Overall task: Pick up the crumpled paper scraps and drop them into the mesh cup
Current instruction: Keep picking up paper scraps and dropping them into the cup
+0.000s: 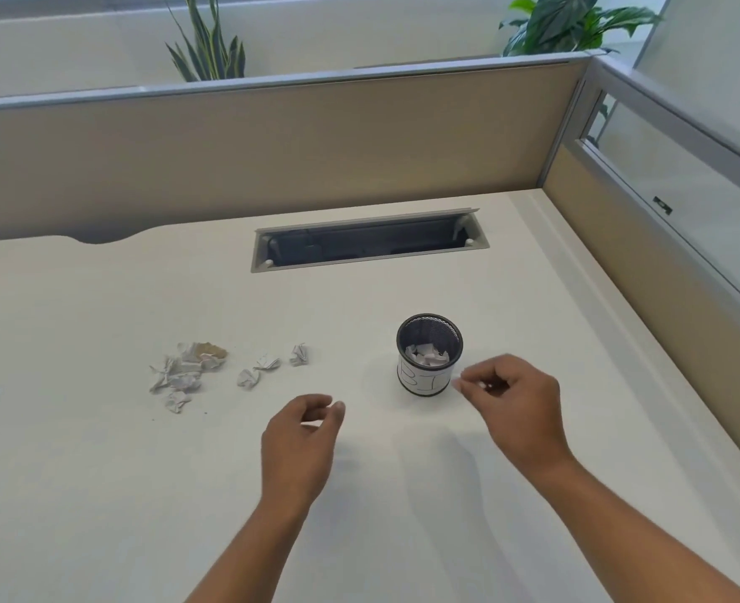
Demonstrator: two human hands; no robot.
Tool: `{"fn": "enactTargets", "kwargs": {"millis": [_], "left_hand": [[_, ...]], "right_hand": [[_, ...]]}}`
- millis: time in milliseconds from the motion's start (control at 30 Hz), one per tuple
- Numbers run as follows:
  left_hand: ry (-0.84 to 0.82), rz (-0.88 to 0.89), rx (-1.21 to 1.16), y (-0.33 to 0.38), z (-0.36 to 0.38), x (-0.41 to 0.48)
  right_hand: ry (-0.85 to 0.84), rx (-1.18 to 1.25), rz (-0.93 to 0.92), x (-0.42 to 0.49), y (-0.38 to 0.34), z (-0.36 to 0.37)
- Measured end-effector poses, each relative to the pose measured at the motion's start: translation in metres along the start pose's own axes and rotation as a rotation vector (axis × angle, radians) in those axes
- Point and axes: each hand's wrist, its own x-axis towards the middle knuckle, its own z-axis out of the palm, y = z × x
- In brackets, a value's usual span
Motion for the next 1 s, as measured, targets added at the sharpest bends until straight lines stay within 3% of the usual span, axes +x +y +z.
{"fn": "enactTargets", "kwargs": {"millis": [167,367,733,1000], "left_hand": [[0.057,-0.032,-0.012,-0.017,-0.025,-0.001],[0.106,-0.067,-0.042,-0.034,-0.049,0.0],[0.055,-0.081,-0.073,-0.054,-0.078,0.006],[0.053,-0.06,-0.069,-0.072,-0.118,0.019]], "right_hand": [[-0.087,-0.005,0.012,0.037,-0.008,0.018],[-0.01,0.043,-0.007,0.044,-0.018,0.026],[-0.075,0.013,0.096,0.034,-0.017,0.039],[0.119,0.01,0.094,0.02,-0.036,0.053]]}}
